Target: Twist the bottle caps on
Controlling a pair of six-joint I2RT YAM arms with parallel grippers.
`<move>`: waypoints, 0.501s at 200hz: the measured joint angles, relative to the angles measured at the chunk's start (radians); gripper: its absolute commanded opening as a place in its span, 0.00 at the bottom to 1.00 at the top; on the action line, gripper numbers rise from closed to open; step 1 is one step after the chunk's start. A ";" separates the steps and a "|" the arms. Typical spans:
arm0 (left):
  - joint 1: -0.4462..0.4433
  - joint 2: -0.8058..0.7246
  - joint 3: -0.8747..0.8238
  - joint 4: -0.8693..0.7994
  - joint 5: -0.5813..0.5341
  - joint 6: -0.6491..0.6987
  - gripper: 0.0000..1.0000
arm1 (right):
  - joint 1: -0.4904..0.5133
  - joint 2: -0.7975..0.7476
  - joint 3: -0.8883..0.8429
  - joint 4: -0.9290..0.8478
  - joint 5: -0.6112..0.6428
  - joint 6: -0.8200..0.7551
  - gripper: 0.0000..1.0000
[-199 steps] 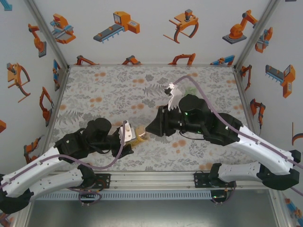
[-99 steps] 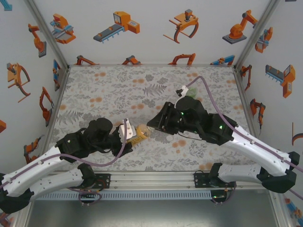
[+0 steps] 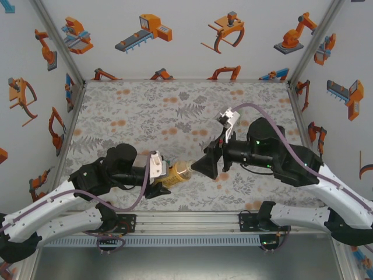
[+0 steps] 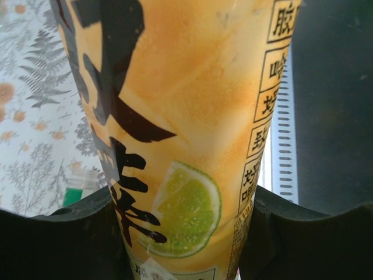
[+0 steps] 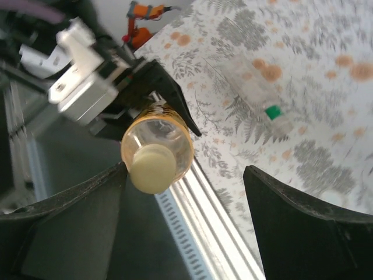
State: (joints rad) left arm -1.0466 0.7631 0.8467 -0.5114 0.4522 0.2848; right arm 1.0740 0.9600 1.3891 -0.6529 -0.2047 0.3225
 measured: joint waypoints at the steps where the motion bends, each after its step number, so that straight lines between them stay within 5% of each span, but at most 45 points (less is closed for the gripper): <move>1: 0.000 0.002 0.000 0.000 0.005 0.001 0.00 | 0.000 0.000 0.002 0.000 -0.006 -0.009 0.73; 54: 0.000 0.053 0.023 -0.039 0.128 0.019 0.00 | 0.000 0.023 0.077 -0.120 -0.272 -0.502 0.67; 100: 0.000 0.056 0.035 -0.047 0.176 0.020 0.00 | 0.000 0.057 0.082 -0.173 -0.342 -0.687 0.57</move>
State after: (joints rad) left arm -1.0466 0.8196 0.8814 -0.5579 0.6281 0.3046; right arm 1.0740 1.0168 1.4712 -0.8261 -0.5465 -0.3649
